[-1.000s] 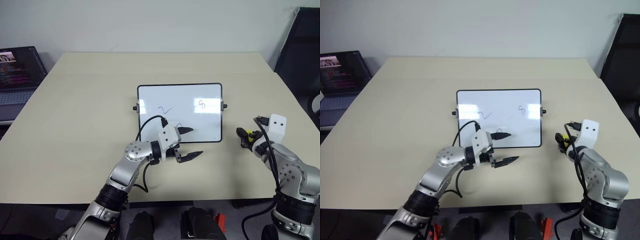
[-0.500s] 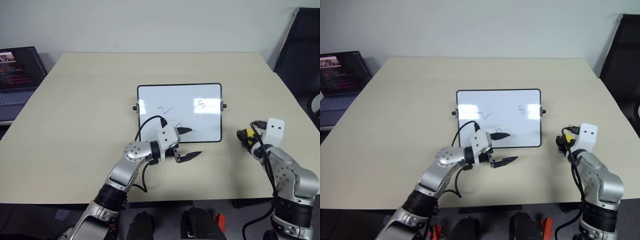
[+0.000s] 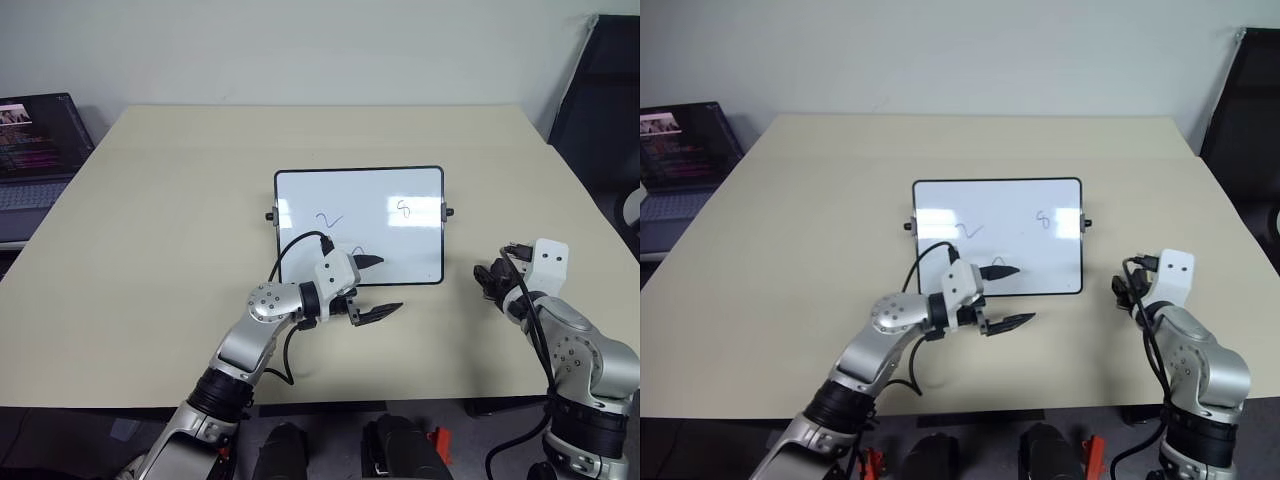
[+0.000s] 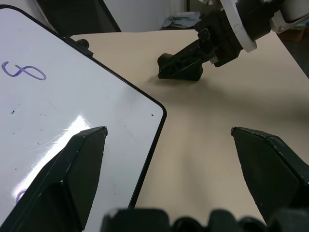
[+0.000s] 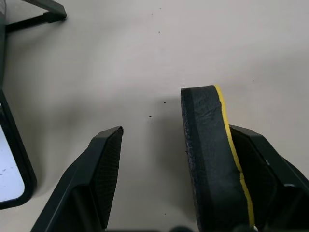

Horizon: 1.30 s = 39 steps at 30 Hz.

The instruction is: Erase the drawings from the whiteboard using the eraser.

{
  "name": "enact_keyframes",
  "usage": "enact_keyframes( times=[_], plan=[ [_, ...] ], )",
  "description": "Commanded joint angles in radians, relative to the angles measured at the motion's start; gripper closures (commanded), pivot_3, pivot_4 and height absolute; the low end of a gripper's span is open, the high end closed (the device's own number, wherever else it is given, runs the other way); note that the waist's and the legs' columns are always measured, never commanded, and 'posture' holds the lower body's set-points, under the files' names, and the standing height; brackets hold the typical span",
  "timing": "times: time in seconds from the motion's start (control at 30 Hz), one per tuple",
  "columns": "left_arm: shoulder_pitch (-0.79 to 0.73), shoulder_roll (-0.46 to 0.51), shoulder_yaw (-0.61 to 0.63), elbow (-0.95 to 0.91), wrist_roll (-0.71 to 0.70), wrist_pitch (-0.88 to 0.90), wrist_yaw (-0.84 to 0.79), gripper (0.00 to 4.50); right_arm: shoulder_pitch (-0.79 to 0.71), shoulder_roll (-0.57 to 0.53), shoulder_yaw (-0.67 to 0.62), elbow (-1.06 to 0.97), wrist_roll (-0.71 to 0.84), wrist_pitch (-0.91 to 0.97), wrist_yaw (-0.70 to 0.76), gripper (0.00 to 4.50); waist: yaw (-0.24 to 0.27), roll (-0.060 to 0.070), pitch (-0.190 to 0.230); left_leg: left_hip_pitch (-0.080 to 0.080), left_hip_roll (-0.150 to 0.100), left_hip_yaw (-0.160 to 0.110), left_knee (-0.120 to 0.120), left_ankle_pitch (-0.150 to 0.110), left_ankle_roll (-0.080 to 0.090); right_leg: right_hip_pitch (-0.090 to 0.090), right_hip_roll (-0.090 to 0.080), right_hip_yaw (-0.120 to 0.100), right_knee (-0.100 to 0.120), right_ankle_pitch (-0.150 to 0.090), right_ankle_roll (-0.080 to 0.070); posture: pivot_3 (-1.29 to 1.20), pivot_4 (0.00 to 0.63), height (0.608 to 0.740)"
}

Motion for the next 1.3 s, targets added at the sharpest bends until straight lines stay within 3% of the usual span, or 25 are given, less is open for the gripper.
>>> enact_keyframes(
  times=[0.03,0.67,1.3],
  plan=[
    [-0.011,-0.006,0.007,-0.027,-0.01,-0.014,-0.002,0.0,-0.036,-0.005,-0.016,-0.038,0.002,0.0,-0.007,0.97,0.0,0.0,0.0,0.0,0.0,0.0,0.0,0.0,0.0,0.0,0.0,0.0,0.0,0.0,0.0,0.0,0.15,0.74],
    [-0.017,-0.014,0.009,-0.009,-0.006,-0.025,0.0,0.0,-0.095,0.036,-0.042,-0.083,0.021,0.083,-0.035,0.97,0.001,0.0,0.0,0.0,0.0,0.0,0.0,0.0,0.0,0.0,0.0,0.0,0.0,0.0,0.0,0.0,0.15,0.74],
    [-0.018,-0.009,0.01,-0.002,-0.006,-0.028,-0.009,0.0,-0.048,0.05,-0.018,-0.094,-0.017,0.103,-0.051,0.97,0.0,0.0,0.0,0.0,0.0,0.0,0.0,0.0,0.0,0.0,0.0,0.0,0.0,0.0,0.0,0.0,0.15,0.74]
  ],
)
